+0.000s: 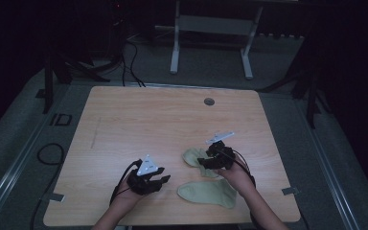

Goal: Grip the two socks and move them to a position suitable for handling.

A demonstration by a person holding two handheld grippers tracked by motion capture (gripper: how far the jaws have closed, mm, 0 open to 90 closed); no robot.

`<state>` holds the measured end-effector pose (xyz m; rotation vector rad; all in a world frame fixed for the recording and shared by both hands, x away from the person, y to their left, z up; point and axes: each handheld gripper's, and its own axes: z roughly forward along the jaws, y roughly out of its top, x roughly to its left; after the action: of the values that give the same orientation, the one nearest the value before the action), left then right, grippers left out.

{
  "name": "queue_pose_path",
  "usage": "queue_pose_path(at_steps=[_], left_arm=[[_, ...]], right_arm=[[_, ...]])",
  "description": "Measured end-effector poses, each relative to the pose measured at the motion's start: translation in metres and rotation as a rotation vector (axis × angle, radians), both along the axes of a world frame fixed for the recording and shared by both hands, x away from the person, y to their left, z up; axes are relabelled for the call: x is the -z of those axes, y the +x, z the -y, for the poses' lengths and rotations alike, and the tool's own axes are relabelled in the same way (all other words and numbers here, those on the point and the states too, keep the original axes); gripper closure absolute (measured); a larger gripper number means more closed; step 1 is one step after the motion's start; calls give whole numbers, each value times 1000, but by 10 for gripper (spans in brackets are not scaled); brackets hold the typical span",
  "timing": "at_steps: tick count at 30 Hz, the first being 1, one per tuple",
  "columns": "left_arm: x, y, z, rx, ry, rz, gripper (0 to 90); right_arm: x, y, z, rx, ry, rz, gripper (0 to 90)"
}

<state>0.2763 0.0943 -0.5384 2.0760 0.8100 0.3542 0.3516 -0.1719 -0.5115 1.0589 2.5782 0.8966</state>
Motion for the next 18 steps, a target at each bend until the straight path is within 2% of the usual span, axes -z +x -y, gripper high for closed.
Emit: queue_pose_path(at_steps=[5, 7, 9, 11, 14, 18], left_arm=[[-14, 22, 23, 4, 14, 34, 705], [-17, 32, 35, 26, 34, 38, 770], [-18, 47, 51, 19, 44, 28, 796], [-18, 51, 56, 21, 47, 24, 822], [-12, 60, 72, 28, 91, 21, 856], [5, 71, 84, 37, 200, 17, 877]], right_arm=[[7, -10, -5, -33, -36, 7, 561], [15, -12, -7, -35, -68, 8, 544], [20, -11, -6, -24, -71, 0, 543], [24, -11, -5, -17, -68, -6, 543], [30, -12, -3, -21, -65, -15, 538], [37, -14, -2, -33, -78, -16, 523]])
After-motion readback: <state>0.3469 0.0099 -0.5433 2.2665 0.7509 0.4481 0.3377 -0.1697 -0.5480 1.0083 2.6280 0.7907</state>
